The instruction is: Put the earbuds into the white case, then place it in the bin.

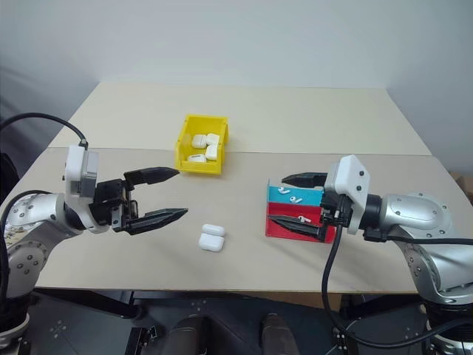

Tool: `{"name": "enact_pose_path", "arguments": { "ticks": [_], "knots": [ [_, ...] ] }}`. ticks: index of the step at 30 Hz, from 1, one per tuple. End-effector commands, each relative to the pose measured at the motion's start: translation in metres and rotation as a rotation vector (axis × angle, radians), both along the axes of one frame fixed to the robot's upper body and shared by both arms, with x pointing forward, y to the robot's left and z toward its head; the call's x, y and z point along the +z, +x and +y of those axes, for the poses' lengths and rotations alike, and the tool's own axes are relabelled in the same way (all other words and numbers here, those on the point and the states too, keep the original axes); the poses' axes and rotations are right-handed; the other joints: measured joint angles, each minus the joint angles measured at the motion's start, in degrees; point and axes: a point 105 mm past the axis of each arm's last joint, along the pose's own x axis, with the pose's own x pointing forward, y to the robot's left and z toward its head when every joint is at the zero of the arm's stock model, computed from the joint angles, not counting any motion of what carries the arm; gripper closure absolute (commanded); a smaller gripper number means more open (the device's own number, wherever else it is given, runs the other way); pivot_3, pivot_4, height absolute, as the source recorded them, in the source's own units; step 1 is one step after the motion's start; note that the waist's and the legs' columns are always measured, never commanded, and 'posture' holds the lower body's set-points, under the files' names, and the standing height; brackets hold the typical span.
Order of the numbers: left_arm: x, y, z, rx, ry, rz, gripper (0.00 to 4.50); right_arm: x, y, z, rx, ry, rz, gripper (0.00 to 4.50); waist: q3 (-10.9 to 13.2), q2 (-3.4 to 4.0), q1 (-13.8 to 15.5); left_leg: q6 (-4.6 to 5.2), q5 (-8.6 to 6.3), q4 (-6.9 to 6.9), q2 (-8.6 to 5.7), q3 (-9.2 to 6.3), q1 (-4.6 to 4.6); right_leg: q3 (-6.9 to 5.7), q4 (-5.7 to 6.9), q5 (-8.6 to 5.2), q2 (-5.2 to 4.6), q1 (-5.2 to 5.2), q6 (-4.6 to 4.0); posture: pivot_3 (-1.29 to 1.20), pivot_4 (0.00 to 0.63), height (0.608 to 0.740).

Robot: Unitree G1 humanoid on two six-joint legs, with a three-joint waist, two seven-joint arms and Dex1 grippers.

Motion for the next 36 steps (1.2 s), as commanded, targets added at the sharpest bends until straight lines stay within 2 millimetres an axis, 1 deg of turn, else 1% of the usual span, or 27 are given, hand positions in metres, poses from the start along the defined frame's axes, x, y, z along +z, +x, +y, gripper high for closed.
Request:
{"name": "enact_pose_path", "arguments": {
  "ticks": [1,7,14,16,20,24,27,30,32,34,36],
  "knots": [
    [0.01,-0.002,0.002,-0.015,-0.009,-0.018,0.0,0.012,-0.006,0.001,0.014,0.001,-0.068,0.03,0.0,0.0,0.01,0.0,0.0,0.0,0.0,0.0,0.0,0.0,0.0,0.0,0.0,0.0,0.01,0.0,0.15,0.74],
    [0.017,-0.002,0.001,-0.038,-0.018,-0.006,0.0,0.008,-0.008,0.0,0.025,-0.023,-0.061,0.03,0.0,0.0,0.02,0.0,0.0,0.01,0.0,0.0,0.0,0.0,0.0,0.01,0.0,0.01,0.04,0.0,0.15,0.74],
    [0.009,-0.001,-0.006,-0.004,0.032,-0.023,0.0,0.011,-0.007,-0.005,0.016,-0.031,-0.053,0.03,0.0,0.0,0.01,0.0,0.0,0.0,0.0,0.0,0.01,0.0,0.0,0.02,0.0,0.01,0.04,0.0,0.15,0.74],
    [0.005,-0.001,-0.011,0.014,0.047,0.0,0.0,0.01,-0.006,-0.005,0.011,-0.033,-0.051,0.03,0.0,0.0,0.02,0.0,0.0,0.0,0.0,0.0,0.01,0.0,0.0,0.02,0.0,0.01,0.04,0.0,0.15,0.74],
    [-0.007,-0.009,-0.026,-0.008,0.143,0.029,0.0,0.009,-0.006,-0.004,0.001,-0.035,-0.05,0.03,0.0,0.0,0.02,0.0,0.0,0.0,0.0,0.0,-0.01,0.0,-0.01,0.05,0.0,0.01,0.1,0.0,0.15,0.74],
    [-0.007,-0.009,-0.037,-0.034,0.16,0.08,0.0,0.008,-0.01,-0.004,0.001,-0.031,-0.048,0.03,0.0,-0.01,0.09,0.0,0.0,0.0,0.0,-0.01,0.01,0.0,0.02,0.05,0.01,0.01,0.1,0.0,0.15,0.74],
    [-0.006,-0.005,-0.044,-0.04,0.186,0.097,0.57,0.009,-0.011,-0.005,0.0,-0.027,-0.048,0.0,0.0,-0.01,0.26,0.0,0.0,0.03,-0.01,-0.03,0.02,-0.01,0.02,0.04,0.01,0.04,0.11,0.0,0.15,0.74],
    [-0.008,-0.003,-0.051,-0.043,0.216,0.094,1.41,0.009,-0.01,-0.006,-0.007,-0.027,-0.047,0.0,0.0,-0.01,0.14,0.0,0.0,0.02,-0.04,-0.02,0.01,0.01,-0.01,0.05,0.0,0.05,0.12,0.0,0.15,0.74],
    [-0.011,-0.001,-0.058,-0.046,0.228,0.109,2.16,0.009,-0.01,-0.006,-0.006,-0.025,-0.046,0.0,0.01,-0.01,0.07,0.0,0.0,0.01,-0.04,-0.02,0.0,0.02,0.0,0.05,0.0,0.03,0.12,0.0,0.15,0.74],
    [-0.016,0.0,-0.066,-0.051,0.257,0.126,2.77,0.009,-0.01,-0.006,-0.006,-0.026,-0.044,0.0,0.01,-0.02,0.09,0.0,0.0,0.02,-0.04,-0.04,0.0,0.01,0.02,0.05,0.02,0.04,0.12,0.0,0.15,0.74],
    [-0.023,0.009,-0.074,0.004,0.306,0.163,3.43,0.009,-0.009,-0.006,-0.004,-0.028,-0.039,0.0,0.01,-0.02,0.1,0.0,0.0,0.02,-0.04,-0.05,0.01,0.01,0.02,0.05,0.02,0.05,0.13,0.0,0.15,0.74]
  ]
}}
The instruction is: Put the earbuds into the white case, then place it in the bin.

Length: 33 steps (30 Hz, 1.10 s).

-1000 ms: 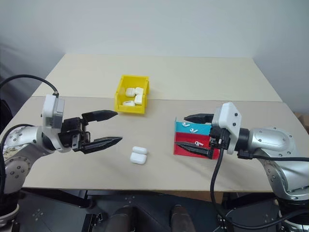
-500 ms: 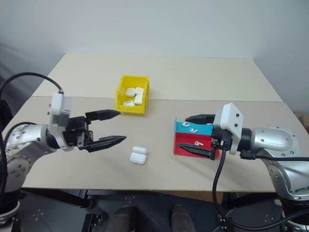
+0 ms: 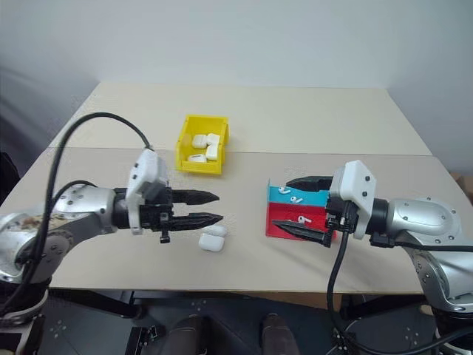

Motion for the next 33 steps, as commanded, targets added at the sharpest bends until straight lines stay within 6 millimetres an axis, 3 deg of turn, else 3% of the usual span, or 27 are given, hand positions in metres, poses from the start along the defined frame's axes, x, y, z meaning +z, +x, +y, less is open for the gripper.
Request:
{"name": "enact_pose_path", "arguments": {
  "ticks": [1,3,4,11,20,26,33],
  "knots": [
    [-0.008,0.014,-0.014,0.093,0.081,0.027,3.78,0.01,-0.001,-0.001,0.007,-0.007,-0.036,0.0,0.0,0.0,0.07,0.0,0.0,0.0,-0.01,0.0,0.0,0.0,-0.01,0.0,0.0,0.01,0.0,0.0,0.15,0.74],
    [-0.016,0.017,-0.025,0.127,0.134,0.078,4.38,0.013,0.002,-0.001,-0.004,-0.014,-0.037,0.0,0.01,-0.02,0.3,0.0,0.0,0.05,-0.03,-0.03,0.0,0.0,0.0,0.02,-0.01,0.04,0.05,0.0,0.15,0.74],
    [-0.021,0.016,-0.03,0.126,0.167,0.11,4.47,0.013,0.004,0.0,-0.022,-0.034,-0.018,0.0,0.01,-0.01,0.29,0.0,0.0,0.07,-0.04,-0.03,-0.01,0.01,-0.02,0.03,-0.01,0.04,0.07,0.0,0.15,0.74],
    [-0.043,0.01,-0.046,0.142,0.372,0.249,4.47,0.006,-0.002,0.004,0.007,-0.179,0.076,0.0,0.01,-0.02,-0.14,0.01,0.0,-0.01,-0.06,-0.09,-0.04,0.02,-0.01,0.02,0.01,-0.03,0.05,0.0,0.15,0.74],
    [-0.075,0.016,-0.046,0.213,0.524,0.288,4.47,0.004,-0.009,0.007,0.034,-0.201,0.097,0.0,0.01,-0.02,-0.09,0.01,0.0,0.02,-0.07,-0.11,-0.02,0.03,-0.01,0.02,0.0,-0.01,0.05,0.0,0.15,0.74],
    [-0.096,0.023,-0.031,0.325,0.616,0.258,4.47,0.003,-0.012,0.007,0.035,-0.203,0.094,0.0,0.01,-0.02,-0.08,0.01,0.0,0.02,-0.1,-0.12,-0.05,0.03,-0.01,0.04,-0.02,-0.03,0.03,0.0,0.15,0.74],
    [-0.103,0.041,0.017,0.489,0.678,0.235,4.47,0.002,-0.012,0.007,0.033,-0.201,0.094,0.0,0.0,-0.01,-0.3,0.0,0.0,0.02,-0.07,-0.11,0.04,0.04,0.03,0.06,0.0,0.0,-0.03,0.0,0.15,0.74]
  ]
}}
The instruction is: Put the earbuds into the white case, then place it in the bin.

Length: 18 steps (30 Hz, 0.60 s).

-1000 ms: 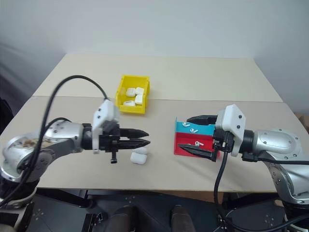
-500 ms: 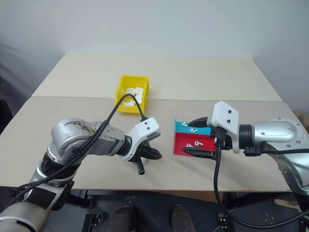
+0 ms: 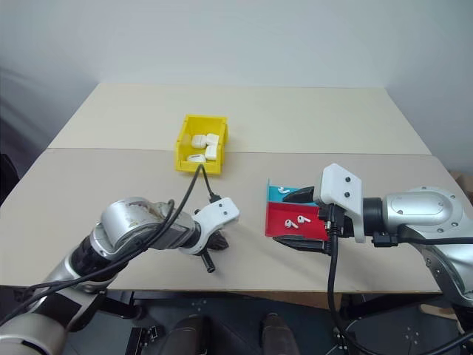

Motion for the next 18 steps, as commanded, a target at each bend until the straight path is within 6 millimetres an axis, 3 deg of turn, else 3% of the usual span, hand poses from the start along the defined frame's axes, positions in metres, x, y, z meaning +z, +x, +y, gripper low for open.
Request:
{"name": "enact_pose_path", "arguments": {
  "ticks": [1,8,13,16,18],
  "knots": [
    [0.0,0.013,0.031,0.098,0.055,-0.052,4.47,0.008,-0.003,0.001,0.009,0.007,-0.039,0.0,0.0,0.0,-0.03,0.0,0.0,0.0,0.0,0.0,0.03,0.01,0.01,-0.01,0.0,0.01,0.0,0.0,0.15,0.74],
    [0.021,0.008,0.044,-0.023,-0.042,-0.209,4.47,0.006,-0.002,0.002,0.014,0.009,-0.046,0.0,0.0,0.01,-0.11,0.0,0.0,-0.04,0.01,0.06,-0.02,0.05,-0.02,0.04,-0.01,-0.06,-0.11,0.0,0.15,0.74],
    [0.04,-0.022,0.049,-0.268,-0.201,-0.271,4.47,0.005,-0.003,0.002,0.022,0.014,-0.051,0.0,0.01,0.0,0.44,-0.01,-0.01,-0.05,0.0,0.12,-0.11,0.03,-0.09,0.06,-0.07,-0.12,-0.57,0.0,0.15,0.74],
    [0.053,-0.025,0.062,-0.306,-0.265,-0.267,3.95,0.005,-0.003,0.003,0.022,0.022,-0.055,0.0,0.01,-0.01,0.94,-0.01,0.0,-0.01,0.0,0.13,-0.1,0.01,-0.11,-0.11,-0.1,-0.08,-0.58,0.0,0.15,0.74],
    [0.061,-0.019,0.071,-0.293,-0.268,-0.279,3.33,0.005,-0.002,0.004,0.023,0.026,-0.057,0.0,0.0,0.0,1.17,-0.01,0.0,0.0,0.02,0.13,-0.07,-0.02,-0.1,-0.23,-0.1,-0.07,-0.37,0.0,0.15,0.74]
  ]
}}
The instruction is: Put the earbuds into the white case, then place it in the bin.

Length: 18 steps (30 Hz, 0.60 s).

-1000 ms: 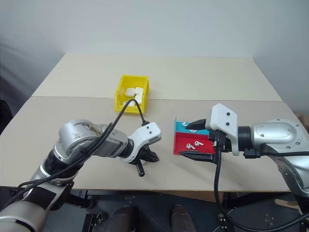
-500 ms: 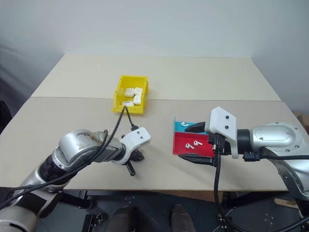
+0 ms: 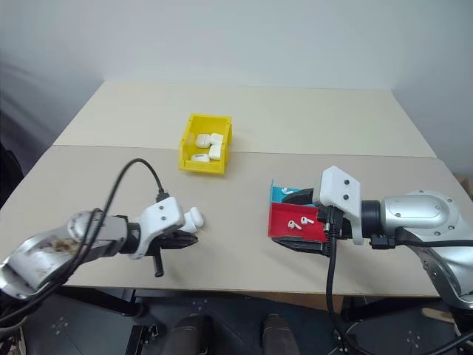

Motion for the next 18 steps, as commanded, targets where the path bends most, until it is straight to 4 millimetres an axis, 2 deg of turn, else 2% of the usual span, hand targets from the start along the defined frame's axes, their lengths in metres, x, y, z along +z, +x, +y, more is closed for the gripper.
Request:
{"name": "enact_pose_path", "arguments": {
  "ticks": [1,6,10,11,18],
  "knots": [
    [0.028,0.011,0.013,-0.001,-0.029,-0.074,3.0,0.009,-0.001,0.003,0.018,0.009,-0.062,0.0,0.0,0.0,0.15,0.0,0.0,0.0,0.0,0.0,0.02,0.0,0.01,-0.02,0.0,0.01,0.03,0.0,0.15,0.74],
    [0.036,0.033,0.036,0.062,0.083,-0.092,1.43,0.009,0.001,0.004,0.019,0.017,-0.07,0.0,0.0,0.0,0.35,0.0,0.0,-0.01,0.0,0.03,-0.01,0.01,0.0,-0.04,0.03,-0.01,0.06,0.0,0.15,0.74],
    [0.03,0.044,0.033,0.054,0.132,-0.05,0.17,0.009,0.003,0.006,0.017,0.022,-0.076,0.0,0.0,0.0,0.39,0.0,0.0,-0.02,0.0,0.04,-0.07,0.01,0.0,-0.04,0.03,-0.04,0.07,0.0,0.15,0.74],
    [0.028,0.046,0.03,0.053,0.141,-0.039,0.02,0.009,0.003,0.006,0.016,0.024,-0.078,0.0,0.0,0.0,0.48,0.0,0.0,-0.02,0.0,0.05,-0.05,0.01,0.02,-0.04,0.04,-0.03,0.07,0.0,0.15,0.74],
    [0.028,0.059,0.021,0.062,0.179,-0.007,0.02,0.011,0.004,0.006,-0.003,0.036,-0.083,0.0,0.01,-0.01,0.3,0.01,0.0,0.0,0.0,0.01,-0.07,-0.01,0.07,0.03,0.06,-0.04,0.18,0.0,0.15,0.74]
  ]
}}
